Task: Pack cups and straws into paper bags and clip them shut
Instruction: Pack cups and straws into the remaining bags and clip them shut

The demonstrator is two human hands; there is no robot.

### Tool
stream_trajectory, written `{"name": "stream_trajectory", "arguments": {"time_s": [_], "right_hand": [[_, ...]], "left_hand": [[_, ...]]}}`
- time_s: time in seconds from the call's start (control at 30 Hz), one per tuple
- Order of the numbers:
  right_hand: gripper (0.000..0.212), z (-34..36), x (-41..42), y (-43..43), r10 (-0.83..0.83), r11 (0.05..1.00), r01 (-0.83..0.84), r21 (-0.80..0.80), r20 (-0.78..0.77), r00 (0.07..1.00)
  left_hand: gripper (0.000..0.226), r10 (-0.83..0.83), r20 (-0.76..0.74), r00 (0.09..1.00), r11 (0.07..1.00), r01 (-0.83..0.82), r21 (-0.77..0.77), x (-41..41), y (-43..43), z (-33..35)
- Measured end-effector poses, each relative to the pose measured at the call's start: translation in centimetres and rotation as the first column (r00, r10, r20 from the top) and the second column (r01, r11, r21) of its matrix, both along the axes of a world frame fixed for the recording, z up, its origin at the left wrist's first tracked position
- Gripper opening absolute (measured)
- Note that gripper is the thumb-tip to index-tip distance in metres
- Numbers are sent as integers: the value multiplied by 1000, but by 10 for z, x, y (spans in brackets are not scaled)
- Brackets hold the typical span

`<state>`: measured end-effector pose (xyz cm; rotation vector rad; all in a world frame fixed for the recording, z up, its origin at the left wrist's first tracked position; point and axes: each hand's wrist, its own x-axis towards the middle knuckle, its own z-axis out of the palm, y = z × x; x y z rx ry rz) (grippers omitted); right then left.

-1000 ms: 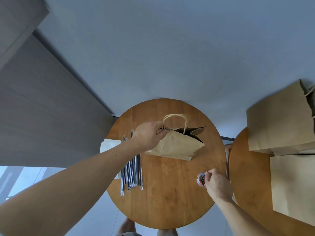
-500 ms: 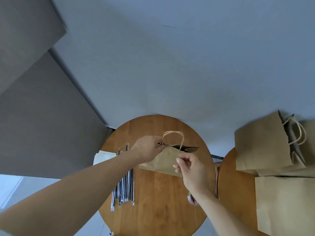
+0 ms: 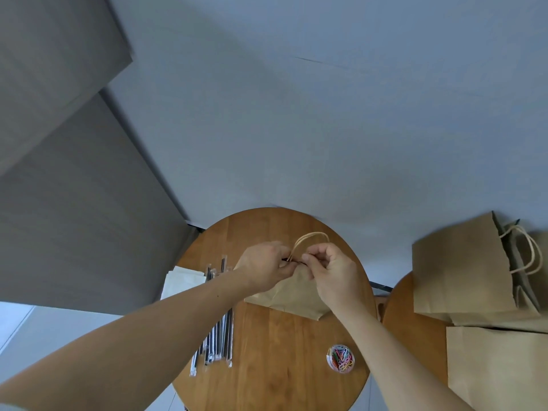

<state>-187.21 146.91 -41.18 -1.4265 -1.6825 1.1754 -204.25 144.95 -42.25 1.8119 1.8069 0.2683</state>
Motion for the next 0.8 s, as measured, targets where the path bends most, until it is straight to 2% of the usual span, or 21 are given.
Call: {"name": "stream_trajectory", "arguments": {"time_s": [0.2, 0.4, 0.7, 0.8], "right_hand": [[12, -1, 5, 11, 101, 995, -101, -6, 75, 992], [8, -4, 6, 14, 126, 988, -140, 62, 186, 974], [9, -14, 5, 11, 131, 941, -229, 248, 357, 925], [10, -18, 5, 11, 131, 938, -246, 246, 406, 904]], "left_hand": [[25, 29, 66, 997, 1000, -29, 10, 2, 3, 2], [25, 12, 48, 999, 1000, -11, -5, 1, 4, 2], [23, -47, 30, 998, 997, 45, 58, 1, 3, 1], [23, -21, 64, 998, 998, 17, 68, 1, 2, -1]]}}
